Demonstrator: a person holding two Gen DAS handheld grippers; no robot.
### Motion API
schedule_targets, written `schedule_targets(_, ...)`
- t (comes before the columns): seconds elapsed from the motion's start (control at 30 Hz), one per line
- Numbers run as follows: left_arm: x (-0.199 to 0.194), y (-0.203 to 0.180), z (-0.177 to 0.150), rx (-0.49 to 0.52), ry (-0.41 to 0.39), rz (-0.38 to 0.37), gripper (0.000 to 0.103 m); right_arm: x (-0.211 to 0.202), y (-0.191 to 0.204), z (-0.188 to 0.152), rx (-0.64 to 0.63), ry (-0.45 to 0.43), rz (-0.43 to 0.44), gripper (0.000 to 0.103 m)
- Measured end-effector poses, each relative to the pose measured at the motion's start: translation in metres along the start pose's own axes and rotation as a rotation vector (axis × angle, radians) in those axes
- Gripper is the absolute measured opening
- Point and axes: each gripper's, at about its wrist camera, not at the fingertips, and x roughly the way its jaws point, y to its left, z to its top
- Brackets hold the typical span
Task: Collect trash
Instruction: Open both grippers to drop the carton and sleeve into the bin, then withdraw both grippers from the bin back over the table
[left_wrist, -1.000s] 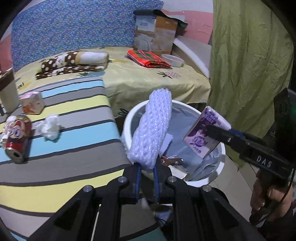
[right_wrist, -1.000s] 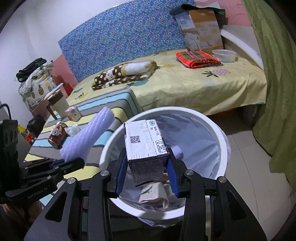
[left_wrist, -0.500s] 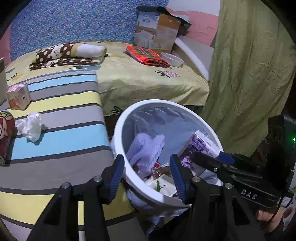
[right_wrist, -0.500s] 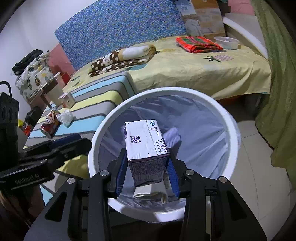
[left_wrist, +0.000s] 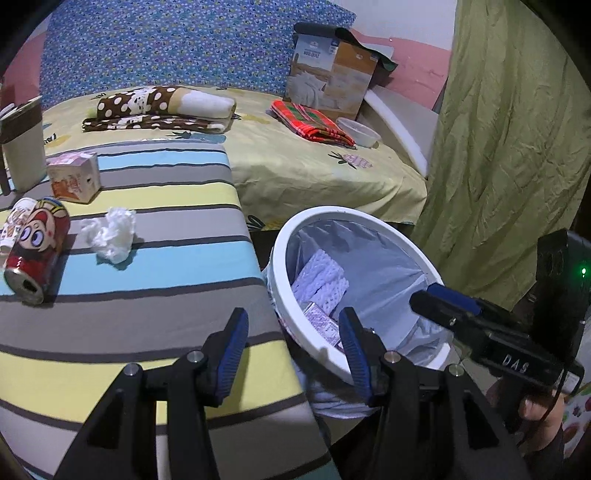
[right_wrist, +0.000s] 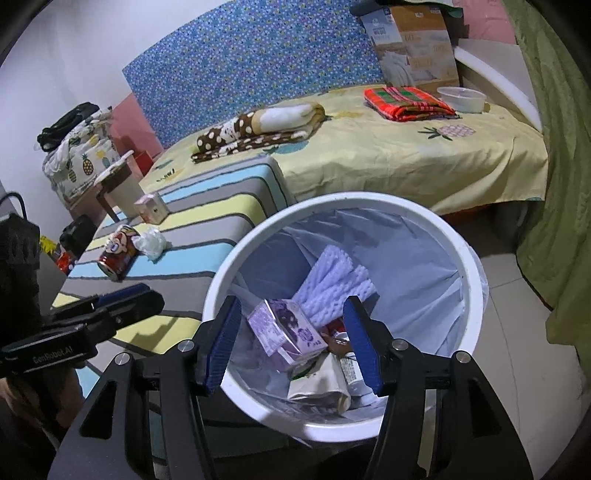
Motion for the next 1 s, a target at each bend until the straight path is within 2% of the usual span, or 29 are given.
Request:
schedule_targets(0.37, -0.037, 0.008, -0.009, 0.009, -0.07, 0.039, 0.053, -0.018, 0.03, 0.0, -0.041, -0.062, 0.038, 0.059)
schedule_targets(0.7, -0.061, 0.029, -0.024, -0.018, -0.103, 0.117, 0.053, -0.013, 0.061, -0.01, -0.095, -0.033, 0.107, 0.059)
schedule_targets(1.0, -0.08, 0.063, -0.035, -0.08, -0.127, 0.19, 0.053, -0.006, 0.09, -0.012, -0.138, -0.011, 0.158, 0.059)
